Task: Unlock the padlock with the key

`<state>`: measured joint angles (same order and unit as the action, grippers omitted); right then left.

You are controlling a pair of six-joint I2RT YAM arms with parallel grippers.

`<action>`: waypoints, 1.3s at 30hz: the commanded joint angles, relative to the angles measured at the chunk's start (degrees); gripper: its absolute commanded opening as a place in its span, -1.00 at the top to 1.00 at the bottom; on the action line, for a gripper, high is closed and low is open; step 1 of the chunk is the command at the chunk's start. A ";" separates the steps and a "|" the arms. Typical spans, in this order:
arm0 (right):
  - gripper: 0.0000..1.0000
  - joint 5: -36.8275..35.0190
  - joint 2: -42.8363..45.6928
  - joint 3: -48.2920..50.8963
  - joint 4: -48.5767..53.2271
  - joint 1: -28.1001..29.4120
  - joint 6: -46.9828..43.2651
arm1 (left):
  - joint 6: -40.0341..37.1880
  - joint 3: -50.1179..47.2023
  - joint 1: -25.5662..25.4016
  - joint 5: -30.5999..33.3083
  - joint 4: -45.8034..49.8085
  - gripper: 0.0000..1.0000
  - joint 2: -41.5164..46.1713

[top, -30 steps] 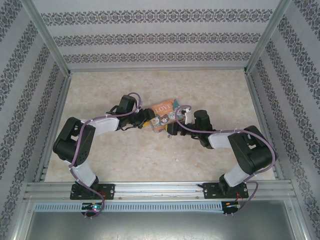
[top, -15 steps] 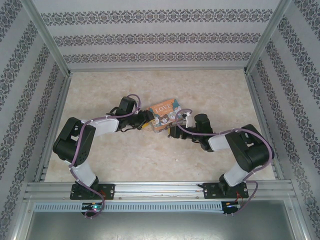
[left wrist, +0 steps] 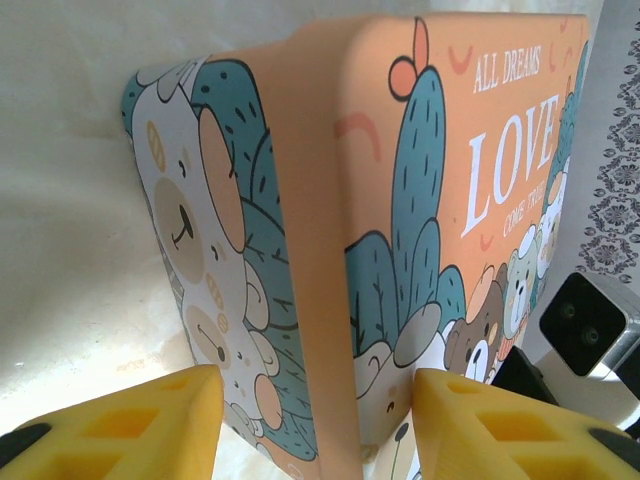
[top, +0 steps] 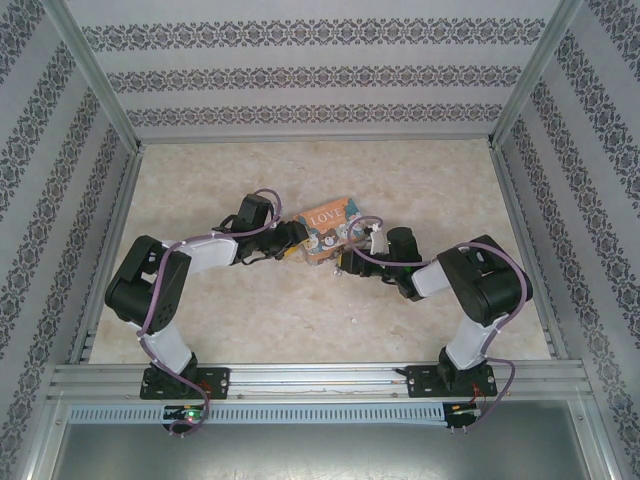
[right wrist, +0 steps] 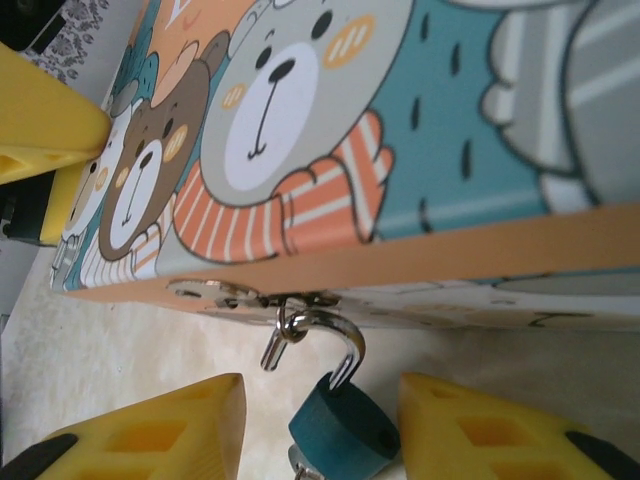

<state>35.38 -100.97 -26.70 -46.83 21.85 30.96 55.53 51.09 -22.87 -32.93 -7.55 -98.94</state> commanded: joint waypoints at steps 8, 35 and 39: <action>0.31 -0.47 -3.72 -1.47 -4.61 0.04 1.48 | -0.09 -1.56 -0.64 1.30 -0.80 -0.02 1.99; 0.64 -1.87 -2.48 2.01 -8.63 -0.62 3.95 | -0.02 -2.15 -0.63 2.16 -0.54 -0.03 2.34; 0.76 -1.80 -2.42 2.10 -8.45 -0.75 3.93 | -0.07 -2.32 -0.62 2.24 -0.54 -0.03 2.37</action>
<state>34.44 -104.53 -25.32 -55.96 21.87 35.22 55.55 49.80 -22.90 -32.29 -8.21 -97.97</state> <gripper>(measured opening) 0.132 0.514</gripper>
